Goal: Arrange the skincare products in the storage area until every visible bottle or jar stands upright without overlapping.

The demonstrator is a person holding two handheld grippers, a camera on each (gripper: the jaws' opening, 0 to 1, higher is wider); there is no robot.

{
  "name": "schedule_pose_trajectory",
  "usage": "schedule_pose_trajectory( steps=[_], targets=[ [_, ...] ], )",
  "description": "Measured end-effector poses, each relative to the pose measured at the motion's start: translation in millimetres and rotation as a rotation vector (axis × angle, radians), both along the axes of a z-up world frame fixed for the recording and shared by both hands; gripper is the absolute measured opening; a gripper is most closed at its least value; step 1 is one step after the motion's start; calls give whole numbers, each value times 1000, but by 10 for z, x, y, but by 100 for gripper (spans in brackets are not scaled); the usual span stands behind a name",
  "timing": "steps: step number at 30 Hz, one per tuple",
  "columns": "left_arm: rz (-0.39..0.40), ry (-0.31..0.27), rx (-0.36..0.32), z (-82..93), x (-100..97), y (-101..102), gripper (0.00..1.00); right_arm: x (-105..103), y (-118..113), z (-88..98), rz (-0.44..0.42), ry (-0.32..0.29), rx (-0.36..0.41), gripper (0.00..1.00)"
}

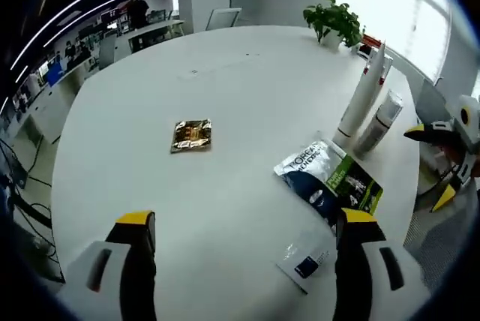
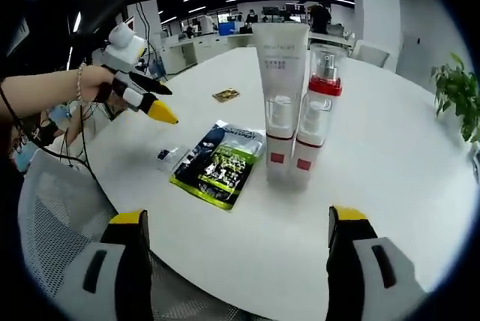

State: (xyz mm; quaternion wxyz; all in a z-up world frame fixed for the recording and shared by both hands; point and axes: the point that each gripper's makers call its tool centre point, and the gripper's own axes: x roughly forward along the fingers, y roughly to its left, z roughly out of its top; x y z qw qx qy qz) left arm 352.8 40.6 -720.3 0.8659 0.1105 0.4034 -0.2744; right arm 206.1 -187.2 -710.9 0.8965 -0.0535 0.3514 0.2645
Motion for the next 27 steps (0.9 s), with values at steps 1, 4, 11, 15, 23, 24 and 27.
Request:
schedule_pose_trajectory(
  steps=[1,4,11,15,23,24,27],
  targets=[
    [1,1,3,-8,65,16,96,1,-7,-7,-5,2,2,99],
    [-4,3,11,-22,171,1,95,1,-17,-19,-12,7,3,99],
    [-25,15,33,-86,428,-30,93,-9,-11,-17,-14,16,2,98],
    [-27,18,36,-141,591,-42,91,-6,-25,-27,-21,20,3,98],
    [-31,30,58,-196,836,-43,87,-3,-38,-60,-29,32,9,98],
    [-30,29,62,-208,875,-42,86,-6,-36,-52,-29,33,10,98],
    [-29,34,72,-258,982,-38,84,-7,-31,-57,-29,37,13,97]
  ],
)
